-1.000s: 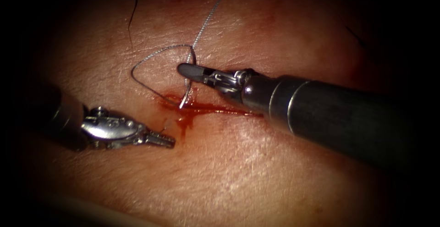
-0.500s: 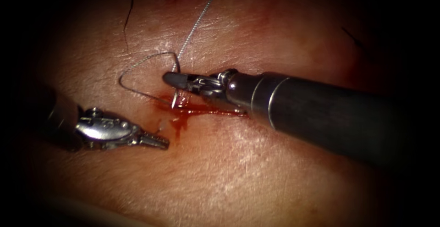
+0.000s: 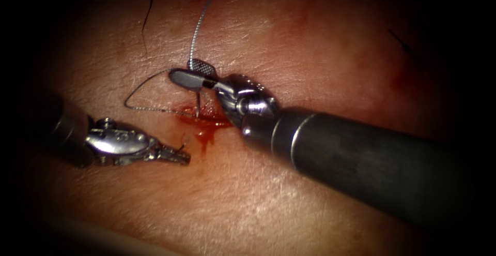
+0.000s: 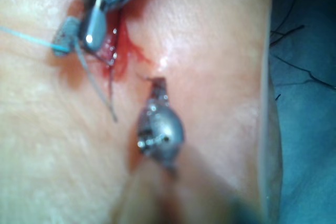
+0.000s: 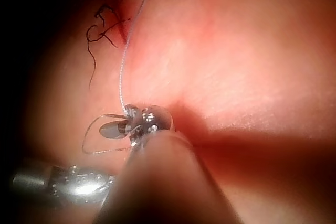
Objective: Wound Closure
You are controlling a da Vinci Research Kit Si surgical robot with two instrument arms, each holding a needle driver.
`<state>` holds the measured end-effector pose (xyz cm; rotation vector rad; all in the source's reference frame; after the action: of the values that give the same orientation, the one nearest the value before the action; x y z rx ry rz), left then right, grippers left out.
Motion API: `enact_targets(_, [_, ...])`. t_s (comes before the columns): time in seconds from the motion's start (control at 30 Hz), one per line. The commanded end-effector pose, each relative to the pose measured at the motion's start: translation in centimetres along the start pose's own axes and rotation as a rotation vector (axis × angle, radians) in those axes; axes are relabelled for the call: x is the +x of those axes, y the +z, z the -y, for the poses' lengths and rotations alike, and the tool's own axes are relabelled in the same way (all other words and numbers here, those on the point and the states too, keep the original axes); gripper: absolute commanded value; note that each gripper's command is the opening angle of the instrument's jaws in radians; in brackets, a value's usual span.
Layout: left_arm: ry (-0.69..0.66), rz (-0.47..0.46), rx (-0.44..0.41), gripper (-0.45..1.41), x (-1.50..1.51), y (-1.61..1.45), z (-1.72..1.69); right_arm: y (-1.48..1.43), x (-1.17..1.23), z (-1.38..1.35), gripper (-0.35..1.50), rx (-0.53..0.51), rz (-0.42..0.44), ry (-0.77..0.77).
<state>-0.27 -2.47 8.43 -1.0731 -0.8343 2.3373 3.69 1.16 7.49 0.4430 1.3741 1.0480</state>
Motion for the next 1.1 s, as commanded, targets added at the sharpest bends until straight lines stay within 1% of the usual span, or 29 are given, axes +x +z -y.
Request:
enact_targets(0.03, [-0.004,0.003,-0.002,-0.45,-0.1,0.06,-0.05,0.06,-0.1,-0.04,1.06,-0.01,0.032,-0.026])
enact_targets(0.07, [-0.004,0.003,-0.002,-0.45,-0.1,0.06,-0.05,0.07,-0.1,-0.05,1.06,0.011,0.055,-0.031])
enact_targets(0.1, [-0.004,0.003,-0.002,-0.45,-0.1,0.06,-0.05,0.08,-0.1,-0.05,1.06,0.022,0.062,-0.077])
enact_targets(0.17, [-0.004,0.003,-0.002,-0.45,-0.1,0.06,-0.05,0.13,-0.09,-0.04,1.16,0.021,0.074,-0.248])
enact_targets(0.2, [-0.004,0.003,-0.002,-0.45,-0.1,0.06,-0.05,0.15,-0.08,-0.04,1.23,0.006,0.09,-0.308])
enact_targets(0.23, [-0.004,0.003,-0.002,-0.45,-0.1,0.06,-0.05,0.16,-0.08,-0.03,1.26,-0.001,0.102,-0.331])
enact_targets(0.27, [-0.004,0.003,-0.003,-0.45,-0.1,0.06,-0.05,0.17,-0.06,-0.02,1.28,-0.022,0.128,-0.397])
enact_targets(0.33, [-0.004,0.003,-0.003,-0.45,-0.1,0.06,-0.05,0.16,-0.01,0.01,1.31,-0.075,0.171,-0.463])
enact_targets(0.37, [-0.004,0.003,-0.003,-0.45,-0.1,0.06,-0.06,0.15,0.03,0.02,1.31,-0.102,0.194,-0.507])
enact_targets(0.4, [-0.004,0.003,-0.003,-0.45,-0.1,0.06,-0.06,0.11,0.14,0.05,1.31,-0.133,0.21,-0.593])
enact_targets(0.47, [-0.004,0.003,-0.003,-0.45,-0.1,0.06,-0.06,0.03,0.33,0.12,1.31,-0.182,0.232,-0.698])
enact_targets(0.5, [-0.004,0.003,-0.003,-0.45,-0.1,0.06,-0.06,0.01,0.38,0.14,1.31,-0.192,0.24,-0.715])
enact_targets(0.57, [-0.004,0.003,-0.002,-0.45,-0.1,0.06,-0.06,-0.07,0.55,0.24,1.31,-0.242,0.238,-0.771])
enact_targets(0.63, [-0.004,0.003,-0.002,-0.45,-0.09,0.06,-0.06,-0.07,0.59,0.31,1.31,-0.253,0.237,-0.801])
enact_targets(0.77, [-0.005,0.002,-0.002,-0.45,-0.1,0.07,-0.07,0.0,0.54,0.41,1.3,-0.243,0.24,-0.836])
enact_targets(0.87, [-0.004,0.003,-0.002,-0.45,-0.1,0.06,-0.07,0.06,0.46,0.46,1.23,-0.221,0.244,-0.898])
enact_targets(0.93, [-0.004,0.003,-0.003,-0.45,-0.1,0.06,-0.07,0.07,0.41,0.46,1.18,-0.209,0.253,-0.912])
enact_targets(0.97, [-0.004,0.003,-0.003,-0.45,-0.1,0.06,-0.07,0.07,0.37,0.44,1.16,-0.205,0.272,-0.919])
enact_targets(1.1, [-0.004,0.003,-0.003,-0.45,-0.1,0.06,-0.07,0.07,0.32,0.39,1.13,-0.2,0.286,-0.923])
